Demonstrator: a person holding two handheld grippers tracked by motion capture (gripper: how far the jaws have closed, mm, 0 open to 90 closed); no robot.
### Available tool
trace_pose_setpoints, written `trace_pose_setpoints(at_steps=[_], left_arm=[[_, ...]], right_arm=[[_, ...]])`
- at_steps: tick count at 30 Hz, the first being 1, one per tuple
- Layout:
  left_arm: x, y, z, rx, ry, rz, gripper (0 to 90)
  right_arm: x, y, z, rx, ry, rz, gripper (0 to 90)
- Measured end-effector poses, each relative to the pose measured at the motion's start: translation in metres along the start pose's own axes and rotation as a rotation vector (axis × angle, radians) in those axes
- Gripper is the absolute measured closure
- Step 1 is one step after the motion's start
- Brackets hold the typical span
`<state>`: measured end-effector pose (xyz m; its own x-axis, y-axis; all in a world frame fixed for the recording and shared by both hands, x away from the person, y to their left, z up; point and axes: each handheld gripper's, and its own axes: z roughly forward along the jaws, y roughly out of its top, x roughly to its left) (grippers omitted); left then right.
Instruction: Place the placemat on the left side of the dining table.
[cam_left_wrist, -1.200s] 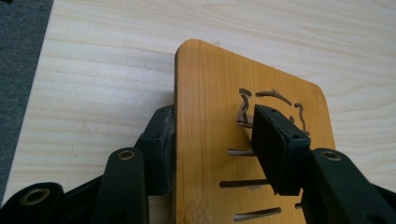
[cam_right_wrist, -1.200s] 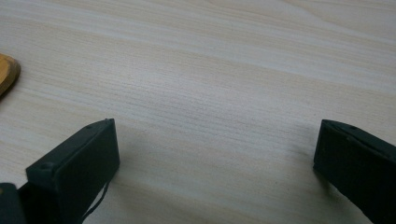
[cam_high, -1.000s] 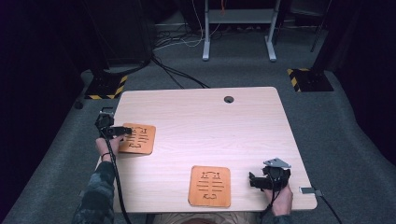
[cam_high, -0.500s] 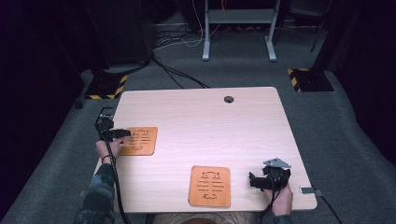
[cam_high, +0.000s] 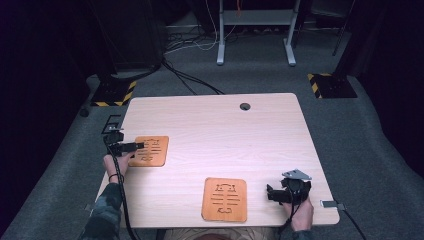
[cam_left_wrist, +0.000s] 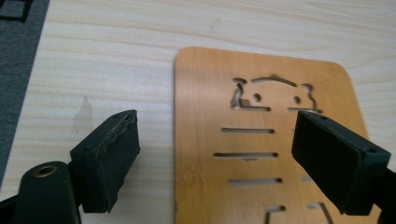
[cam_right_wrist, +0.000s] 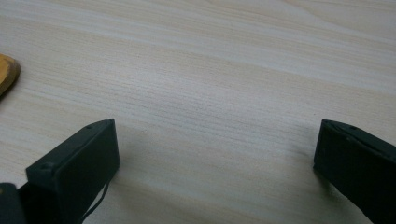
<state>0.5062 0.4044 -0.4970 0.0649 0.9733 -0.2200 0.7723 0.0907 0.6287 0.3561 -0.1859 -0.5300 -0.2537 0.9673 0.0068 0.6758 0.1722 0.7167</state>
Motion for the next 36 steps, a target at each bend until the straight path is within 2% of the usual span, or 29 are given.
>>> trace_pose_setpoints(at_steps=[6, 13, 17, 21, 26, 29, 33, 36], left_arm=[[-0.006, -0.01, -0.014, -0.037, -0.005, 0.046, 10.0], [-0.015, -0.027, -0.038, -0.077, -0.009, 0.105, 6.4], [-0.02, -0.04, -0.054, -0.112, -0.01, 0.141, 5.8], [-0.021, -0.057, -0.069, -0.121, -0.015, 0.16, 4.6], [-0.02, -0.083, -0.082, -0.143, 0.025, 0.197, 4.3], [-0.019, -0.098, -0.085, -0.152, 0.045, 0.201, 3.9], [-0.016, -0.12, -0.083, -0.142, 0.095, 0.231, 3.5], [-0.011, -0.133, -0.076, -0.129, 0.111, 0.219, 3.1]], right_arm=[[0.0, 0.0, 0.0, 0.0, -0.001, 0.0, 0.0], [0.0, 0.0, 0.0, 0.0, -0.001, 0.0, 0.0], [0.0, 0.0, 0.0, 0.001, -0.003, -0.004, 0.0], [0.0, 0.0, 0.0, 0.001, -0.003, -0.005, 0.0], [0.0, 0.0, 0.0, 0.003, -0.003, -0.004, 0.0], [0.0, 0.0, 0.0, 0.003, -0.004, -0.003, 0.0], [0.0, 0.0, 0.0, 0.002, -0.005, -0.003, 0.0], [0.0, 0.0, 0.0, 0.001, -0.004, -0.005, 0.0]])
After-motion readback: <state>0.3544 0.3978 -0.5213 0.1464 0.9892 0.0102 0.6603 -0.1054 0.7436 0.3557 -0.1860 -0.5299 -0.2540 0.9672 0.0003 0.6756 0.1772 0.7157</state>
